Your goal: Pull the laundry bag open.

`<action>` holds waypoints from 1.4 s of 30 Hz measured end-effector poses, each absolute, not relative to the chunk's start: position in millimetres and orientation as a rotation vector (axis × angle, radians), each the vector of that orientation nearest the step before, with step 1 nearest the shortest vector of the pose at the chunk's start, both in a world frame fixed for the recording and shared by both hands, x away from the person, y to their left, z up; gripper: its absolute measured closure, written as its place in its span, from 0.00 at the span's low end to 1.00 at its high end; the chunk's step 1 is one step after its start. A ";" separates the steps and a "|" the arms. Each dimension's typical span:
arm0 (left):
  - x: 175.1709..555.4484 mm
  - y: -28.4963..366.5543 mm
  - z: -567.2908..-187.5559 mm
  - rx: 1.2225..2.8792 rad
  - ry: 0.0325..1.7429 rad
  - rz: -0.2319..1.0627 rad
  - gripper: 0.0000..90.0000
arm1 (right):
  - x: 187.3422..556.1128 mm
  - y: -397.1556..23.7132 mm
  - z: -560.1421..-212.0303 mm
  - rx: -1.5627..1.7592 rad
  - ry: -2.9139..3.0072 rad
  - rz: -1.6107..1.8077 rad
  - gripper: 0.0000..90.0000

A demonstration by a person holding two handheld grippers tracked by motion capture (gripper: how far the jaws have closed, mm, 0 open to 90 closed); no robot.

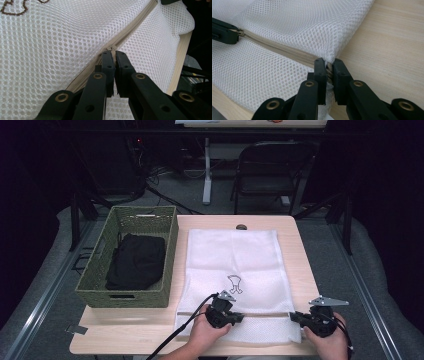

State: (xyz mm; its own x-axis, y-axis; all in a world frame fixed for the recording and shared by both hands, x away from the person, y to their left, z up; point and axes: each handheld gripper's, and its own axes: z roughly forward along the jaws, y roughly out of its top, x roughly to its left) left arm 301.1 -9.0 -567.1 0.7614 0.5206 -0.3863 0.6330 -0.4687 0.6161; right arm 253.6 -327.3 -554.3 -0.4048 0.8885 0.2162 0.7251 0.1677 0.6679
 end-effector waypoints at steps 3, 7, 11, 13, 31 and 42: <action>300.9 -4.9 -567.0 2.174 0.868 -0.175 0.97 | 253.6 -328.0 -554.5 1.567 2.215 1.063 0.92; 300.2 -1.2 -567.0 2.173 0.872 -0.178 0.97 | 253.5 -328.3 -554.8 1.571 2.215 1.073 0.92; 300.4 4.1 -566.6 2.185 0.880 -0.160 0.97 | 253.5 -327.7 -554.4 1.565 2.218 1.064 0.92; 301.5 8.1 -566.8 2.179 0.878 -0.171 0.97 | 253.5 -328.4 -554.5 1.567 2.218 1.066 0.92; 298.5 21.5 -564.3 2.182 0.889 -0.149 0.97 | 253.0 -325.7 -553.6 1.560 2.226 1.069 0.92; 299.0 26.9 -564.5 2.182 0.908 -0.134 0.97 | 252.5 -325.1 -553.5 1.553 2.223 1.042 0.92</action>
State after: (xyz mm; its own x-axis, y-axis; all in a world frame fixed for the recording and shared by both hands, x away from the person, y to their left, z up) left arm 299.0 26.9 -564.5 0.7424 0.5667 -0.3574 0.6457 -0.4627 0.6075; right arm 252.5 -325.1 -553.5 -0.4083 0.8909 0.1991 0.7228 0.1823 0.6666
